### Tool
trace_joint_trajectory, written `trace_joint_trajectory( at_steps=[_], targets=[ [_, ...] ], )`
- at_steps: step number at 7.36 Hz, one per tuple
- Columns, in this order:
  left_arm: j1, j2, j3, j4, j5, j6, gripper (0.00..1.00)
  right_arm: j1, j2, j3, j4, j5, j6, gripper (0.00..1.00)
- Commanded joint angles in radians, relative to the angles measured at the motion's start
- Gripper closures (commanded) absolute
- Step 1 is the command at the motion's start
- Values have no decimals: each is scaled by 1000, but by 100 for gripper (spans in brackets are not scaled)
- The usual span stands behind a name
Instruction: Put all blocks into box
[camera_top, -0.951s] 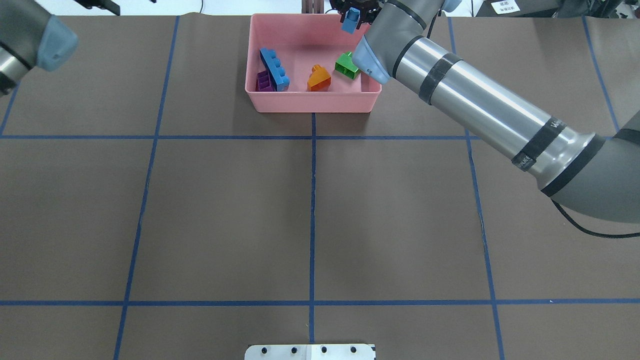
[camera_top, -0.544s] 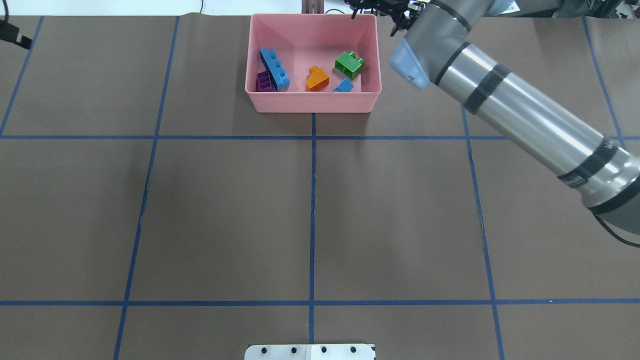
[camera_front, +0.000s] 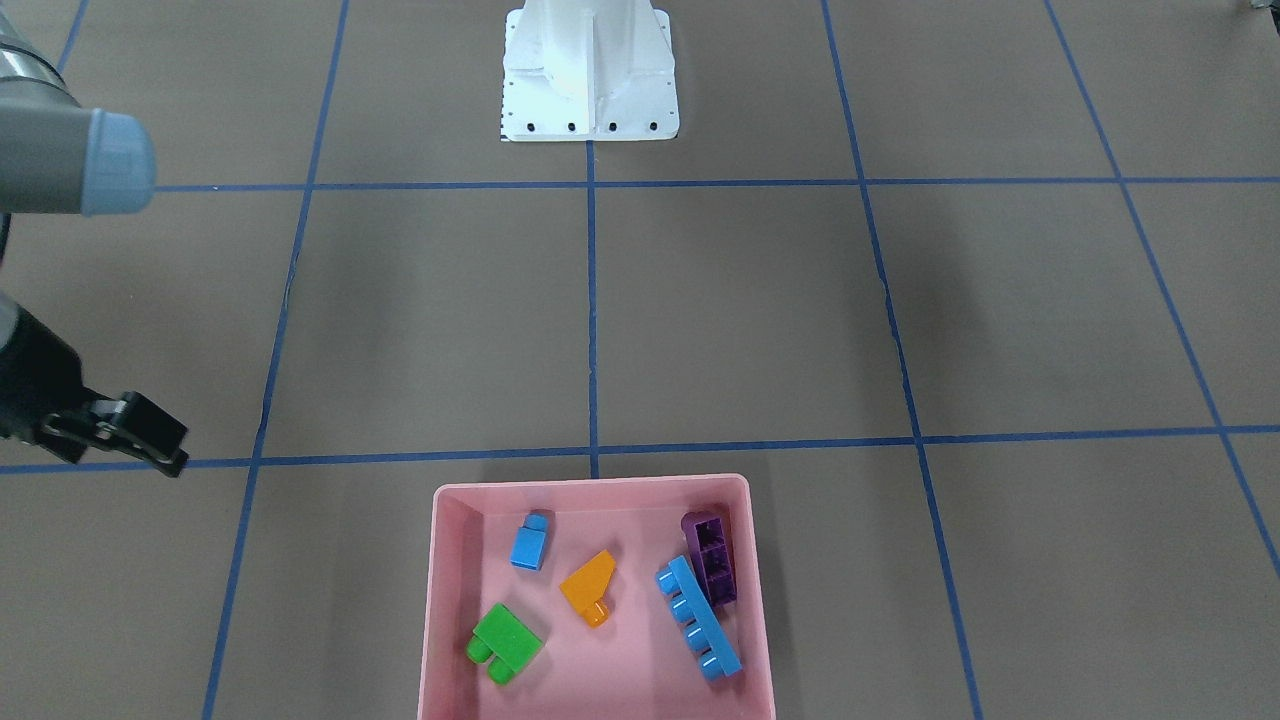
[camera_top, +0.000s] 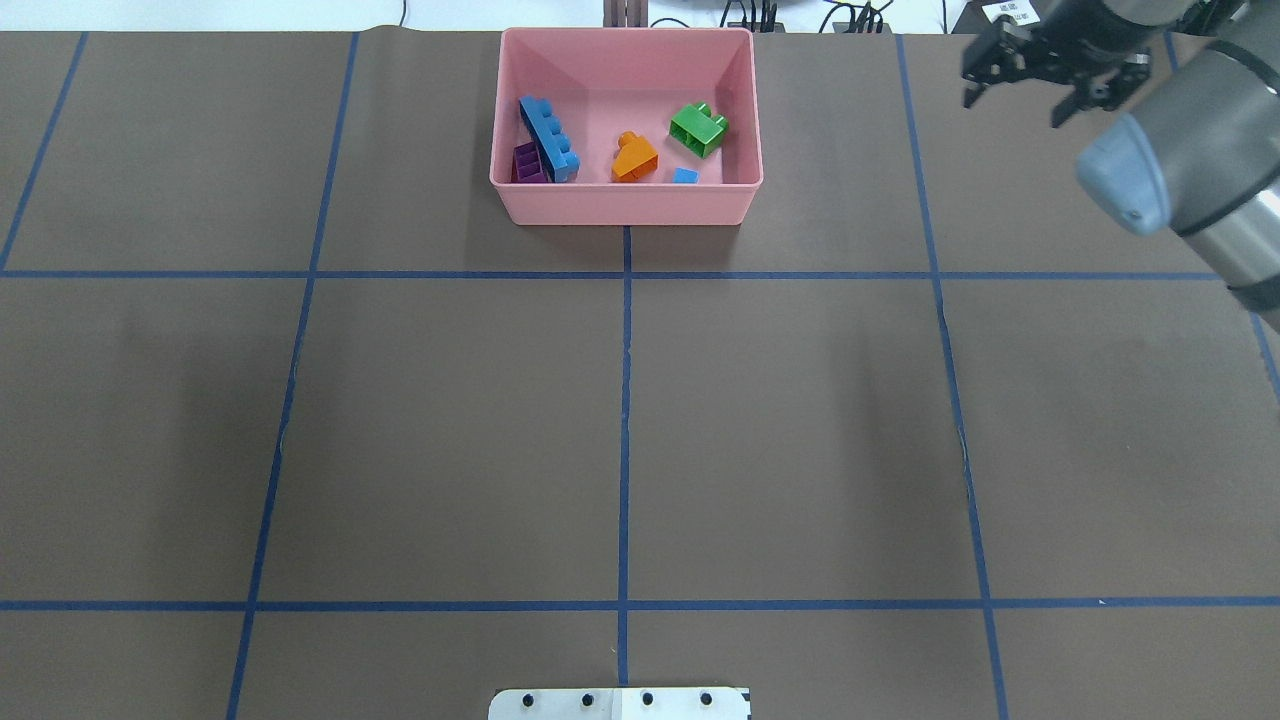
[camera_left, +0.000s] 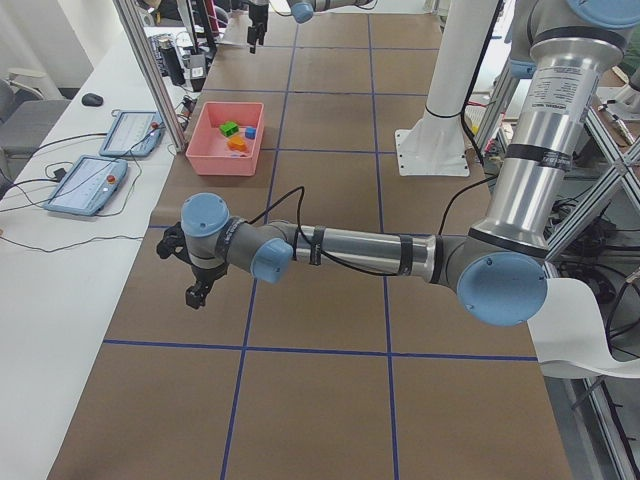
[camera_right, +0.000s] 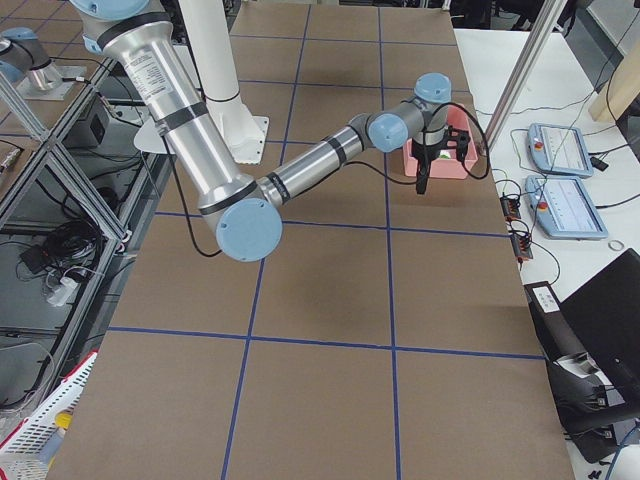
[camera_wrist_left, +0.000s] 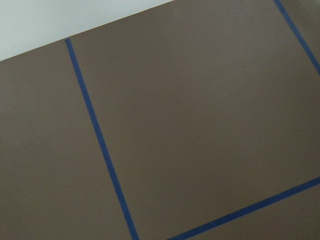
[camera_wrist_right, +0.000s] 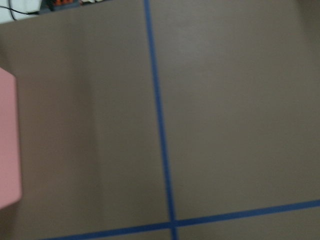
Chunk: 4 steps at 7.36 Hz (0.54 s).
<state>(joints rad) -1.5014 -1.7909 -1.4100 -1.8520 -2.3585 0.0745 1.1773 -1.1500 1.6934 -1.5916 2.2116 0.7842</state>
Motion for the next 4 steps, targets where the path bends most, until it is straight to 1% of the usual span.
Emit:
trace_joint_trajectory(
  at_steps=[1, 2, 3, 4],
  targets=[
    [-3, 16, -50, 103, -1, 16, 0, 157, -294, 161, -109, 10, -429, 0],
    [-3, 18, -107, 182, -1, 18, 0, 213, -360, 154, -138, 11, -603, 0],
    [-3, 71, -172, 236, -1, 19, 0, 252, -391, 149, -172, 31, -685, 0],
    [-2, 150, -193, 223, -8, 25, 0, 272, -417, 147, -192, 46, -707, 0]
  ],
)
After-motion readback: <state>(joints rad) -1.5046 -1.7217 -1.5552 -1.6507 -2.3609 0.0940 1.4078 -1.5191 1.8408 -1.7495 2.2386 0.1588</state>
